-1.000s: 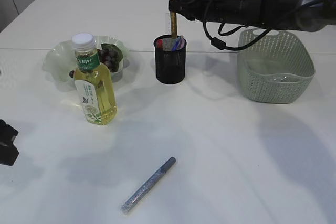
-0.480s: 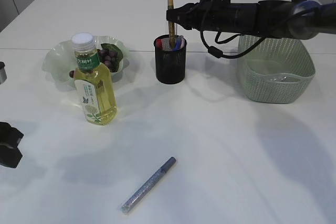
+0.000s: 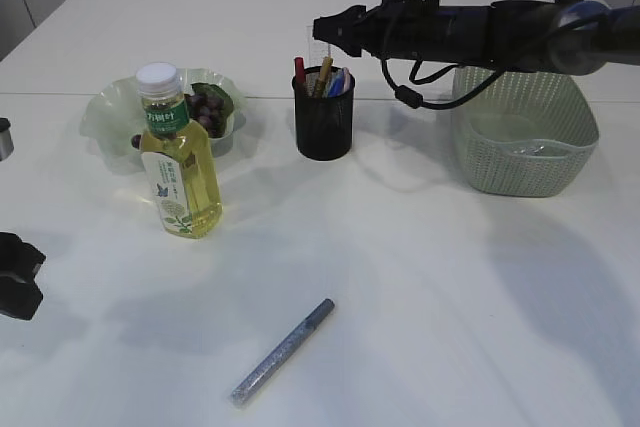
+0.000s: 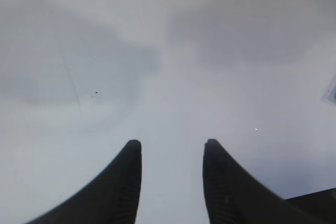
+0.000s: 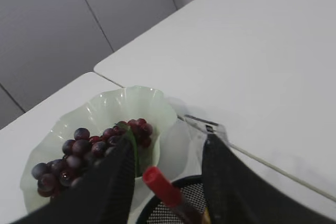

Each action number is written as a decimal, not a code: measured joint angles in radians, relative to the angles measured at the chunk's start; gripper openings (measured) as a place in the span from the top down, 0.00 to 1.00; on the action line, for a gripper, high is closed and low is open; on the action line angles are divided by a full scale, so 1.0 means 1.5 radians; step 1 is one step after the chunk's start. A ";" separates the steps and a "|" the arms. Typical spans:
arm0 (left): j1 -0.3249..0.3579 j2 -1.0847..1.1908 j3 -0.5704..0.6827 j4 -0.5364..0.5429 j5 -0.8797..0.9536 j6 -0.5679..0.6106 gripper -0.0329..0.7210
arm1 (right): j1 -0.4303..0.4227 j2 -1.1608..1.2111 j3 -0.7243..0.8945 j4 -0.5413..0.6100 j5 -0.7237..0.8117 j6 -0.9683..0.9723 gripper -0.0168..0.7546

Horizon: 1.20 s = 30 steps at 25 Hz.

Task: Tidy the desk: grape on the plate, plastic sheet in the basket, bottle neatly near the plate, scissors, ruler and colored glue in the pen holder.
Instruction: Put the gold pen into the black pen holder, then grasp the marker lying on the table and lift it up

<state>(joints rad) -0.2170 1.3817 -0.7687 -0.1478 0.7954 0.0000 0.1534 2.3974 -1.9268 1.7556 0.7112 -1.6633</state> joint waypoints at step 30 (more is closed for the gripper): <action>0.000 0.000 0.000 -0.013 -0.040 0.000 0.57 | 0.178 -0.301 0.164 -1.031 0.345 1.158 0.53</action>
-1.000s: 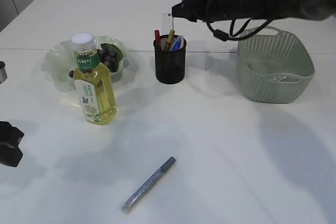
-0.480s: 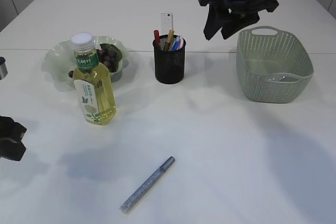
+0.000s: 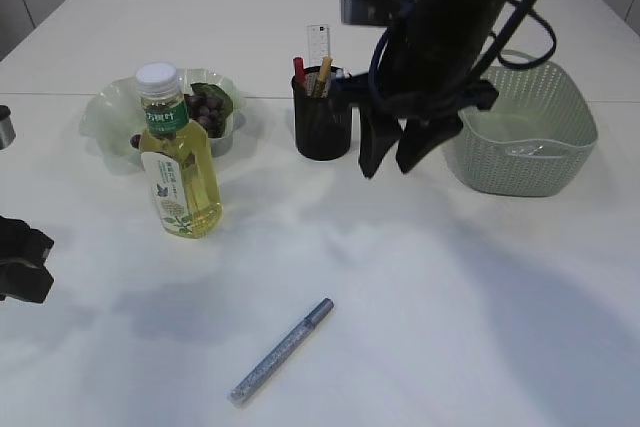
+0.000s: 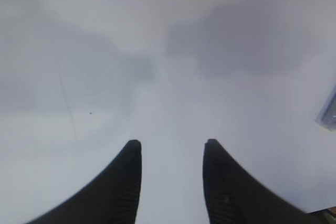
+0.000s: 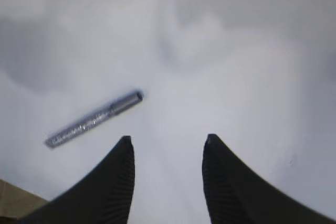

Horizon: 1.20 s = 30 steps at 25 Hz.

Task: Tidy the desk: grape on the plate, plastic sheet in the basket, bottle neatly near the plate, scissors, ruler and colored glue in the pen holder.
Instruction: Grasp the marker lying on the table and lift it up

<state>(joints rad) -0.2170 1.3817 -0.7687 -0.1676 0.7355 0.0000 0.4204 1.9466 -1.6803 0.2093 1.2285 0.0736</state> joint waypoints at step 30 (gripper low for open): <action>0.000 0.000 0.000 -0.029 -0.027 0.000 0.57 | 0.236 0.081 0.152 -0.062 -0.196 0.792 0.53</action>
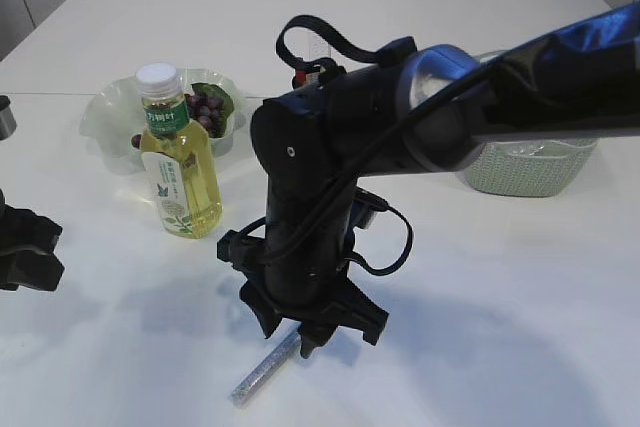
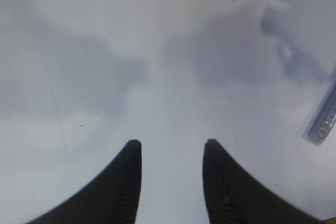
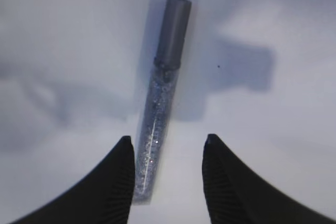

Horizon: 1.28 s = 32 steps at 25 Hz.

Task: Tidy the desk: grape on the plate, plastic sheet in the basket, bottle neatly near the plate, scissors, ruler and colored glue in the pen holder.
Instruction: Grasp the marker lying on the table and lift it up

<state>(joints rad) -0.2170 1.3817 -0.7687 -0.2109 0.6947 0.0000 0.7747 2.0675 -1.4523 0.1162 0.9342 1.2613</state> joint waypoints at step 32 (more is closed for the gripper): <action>0.000 0.000 0.000 -0.001 0.001 0.000 0.57 | 0.000 0.055 0.000 -0.068 -0.030 0.107 0.55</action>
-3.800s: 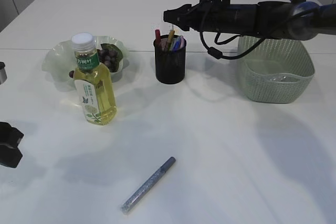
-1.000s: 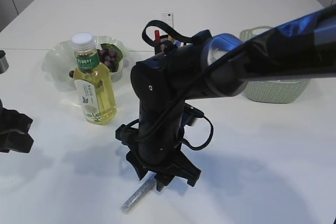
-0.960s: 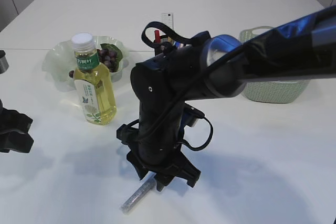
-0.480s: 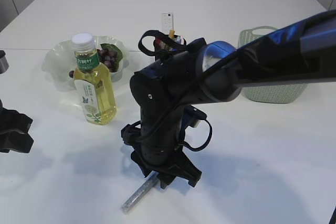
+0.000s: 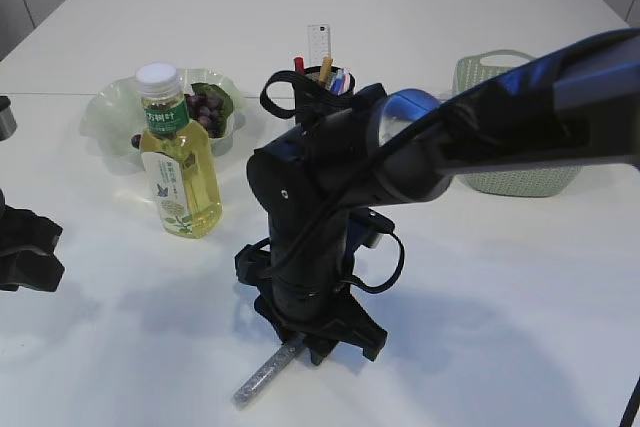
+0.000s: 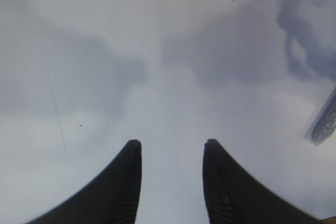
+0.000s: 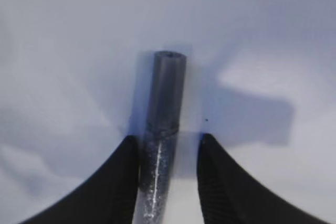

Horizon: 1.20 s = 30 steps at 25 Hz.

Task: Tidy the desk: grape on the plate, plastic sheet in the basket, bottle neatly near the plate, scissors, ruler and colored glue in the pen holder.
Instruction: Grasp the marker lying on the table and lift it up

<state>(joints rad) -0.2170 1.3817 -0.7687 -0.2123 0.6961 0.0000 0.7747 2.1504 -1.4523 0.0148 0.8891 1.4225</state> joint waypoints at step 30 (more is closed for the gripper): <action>0.000 0.000 0.000 -0.001 0.003 0.000 0.57 | -0.207 -0.103 -0.123 0.174 -0.076 -0.725 0.82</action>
<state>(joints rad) -0.2170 1.3817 -0.7687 -0.2145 0.7008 0.0000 0.4649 1.9952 -1.6367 0.2763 0.7755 0.3346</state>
